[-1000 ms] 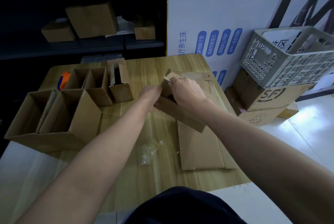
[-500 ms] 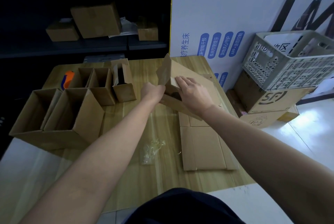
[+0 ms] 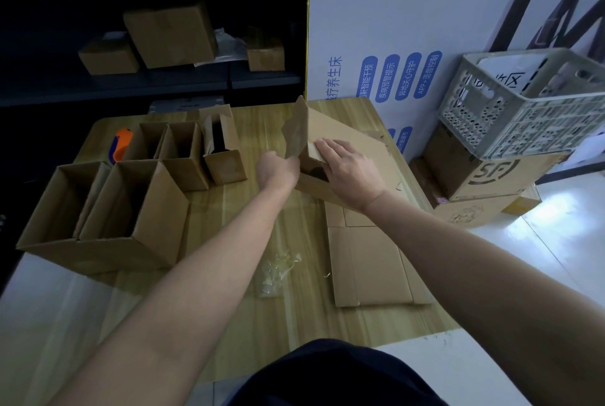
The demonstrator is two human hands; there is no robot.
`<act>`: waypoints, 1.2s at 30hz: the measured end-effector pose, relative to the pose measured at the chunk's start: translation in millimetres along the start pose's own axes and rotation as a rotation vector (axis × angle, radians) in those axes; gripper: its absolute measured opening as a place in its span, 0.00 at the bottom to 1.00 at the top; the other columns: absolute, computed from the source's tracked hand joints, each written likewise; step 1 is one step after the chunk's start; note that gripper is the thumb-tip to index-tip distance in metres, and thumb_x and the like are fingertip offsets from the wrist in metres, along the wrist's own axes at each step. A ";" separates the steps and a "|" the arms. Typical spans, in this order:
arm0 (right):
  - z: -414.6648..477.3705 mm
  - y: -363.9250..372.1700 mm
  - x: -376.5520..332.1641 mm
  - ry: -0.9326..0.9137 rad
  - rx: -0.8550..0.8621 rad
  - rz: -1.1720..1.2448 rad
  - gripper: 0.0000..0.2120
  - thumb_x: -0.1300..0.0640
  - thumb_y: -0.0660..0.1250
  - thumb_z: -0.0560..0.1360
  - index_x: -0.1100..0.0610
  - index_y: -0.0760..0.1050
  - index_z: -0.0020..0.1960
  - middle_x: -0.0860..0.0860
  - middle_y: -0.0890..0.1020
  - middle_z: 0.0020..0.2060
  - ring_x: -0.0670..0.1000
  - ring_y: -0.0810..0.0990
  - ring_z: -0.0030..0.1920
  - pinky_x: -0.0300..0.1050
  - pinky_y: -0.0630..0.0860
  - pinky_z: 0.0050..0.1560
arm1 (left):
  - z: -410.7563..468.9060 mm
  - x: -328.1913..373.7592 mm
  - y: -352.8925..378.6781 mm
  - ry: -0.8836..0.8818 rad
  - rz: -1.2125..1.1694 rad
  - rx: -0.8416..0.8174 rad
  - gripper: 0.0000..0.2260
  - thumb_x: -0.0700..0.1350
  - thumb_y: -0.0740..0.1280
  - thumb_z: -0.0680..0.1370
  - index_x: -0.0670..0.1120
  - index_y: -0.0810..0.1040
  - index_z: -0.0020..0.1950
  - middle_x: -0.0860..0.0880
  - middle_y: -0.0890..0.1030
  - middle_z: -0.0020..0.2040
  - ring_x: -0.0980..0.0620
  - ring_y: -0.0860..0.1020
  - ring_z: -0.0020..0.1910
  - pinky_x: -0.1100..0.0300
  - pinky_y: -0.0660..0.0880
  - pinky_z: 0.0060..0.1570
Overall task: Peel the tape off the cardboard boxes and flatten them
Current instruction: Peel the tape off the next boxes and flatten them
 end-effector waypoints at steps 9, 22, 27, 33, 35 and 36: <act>0.8 -5.9 12.9 0.007 0.022 -0.004 0.20 0.57 0.54 0.81 0.60 0.63 0.73 0.54 0.70 0.70 0.55 0.65 0.70 0.57 0.73 0.57 | 8.2 -13.3 3.5 -0.057 -0.147 -0.143 0.03 0.38 0.66 0.75 0.38 0.78 0.45 0.38 0.81 0.46 0.41 0.82 0.46 0.46 0.80 0.47; -4.0 0.7 18.2 0.022 0.021 0.241 0.20 0.55 0.57 0.81 0.59 0.66 0.72 0.54 0.72 0.68 0.56 0.68 0.67 0.44 0.63 0.62 | -2.5 -23.4 13.9 -0.179 -0.347 -0.315 0.06 0.36 0.71 0.72 0.40 0.77 0.47 0.45 0.81 0.44 0.47 0.82 0.43 0.56 0.81 0.39; -7.9 19.8 21.3 0.091 -0.184 0.391 0.35 0.35 0.62 0.73 0.52 0.61 0.74 0.49 0.66 0.72 0.51 0.64 0.70 0.42 0.60 0.63 | -2.1 -34.9 17.0 -0.184 -0.300 -0.232 0.04 0.37 0.70 0.70 0.41 0.76 0.42 0.42 0.82 0.42 0.46 0.81 0.41 0.56 0.79 0.39; -7.7 21.1 54.8 0.412 -0.129 0.653 0.33 0.34 0.60 0.72 0.51 0.66 0.71 0.53 0.72 0.66 0.54 0.71 0.65 0.45 0.68 0.54 | -1.6 -30.2 16.8 -0.103 -0.242 -0.193 0.09 0.40 0.71 0.69 0.44 0.74 0.46 0.45 0.79 0.46 0.48 0.78 0.46 0.53 0.77 0.49; -9.4 25.1 66.4 0.494 -0.120 0.615 0.35 0.35 0.62 0.72 0.51 0.61 0.73 0.54 0.68 0.69 0.56 0.68 0.66 0.52 0.69 0.59 | -7.2 -20.8 17.0 -0.040 -0.192 -0.182 0.11 0.40 0.72 0.68 0.45 0.74 0.48 0.48 0.78 0.45 0.51 0.76 0.43 0.59 0.75 0.41; -9.9 24.5 72.4 0.536 -0.089 0.610 0.36 0.35 0.63 0.72 0.51 0.59 0.74 0.54 0.67 0.69 0.57 0.67 0.67 0.55 0.68 0.61 | -10.4 -14.8 17.9 0.004 -0.177 -0.187 0.12 0.40 0.72 0.68 0.45 0.73 0.49 0.48 0.77 0.44 0.53 0.75 0.42 0.60 0.72 0.38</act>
Point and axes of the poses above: each hand's wrist, its own z-axis towards the middle knuckle, its own y-axis out of the palm, x = y × z, the point moved 7 cm from there along z, towards the middle knuckle
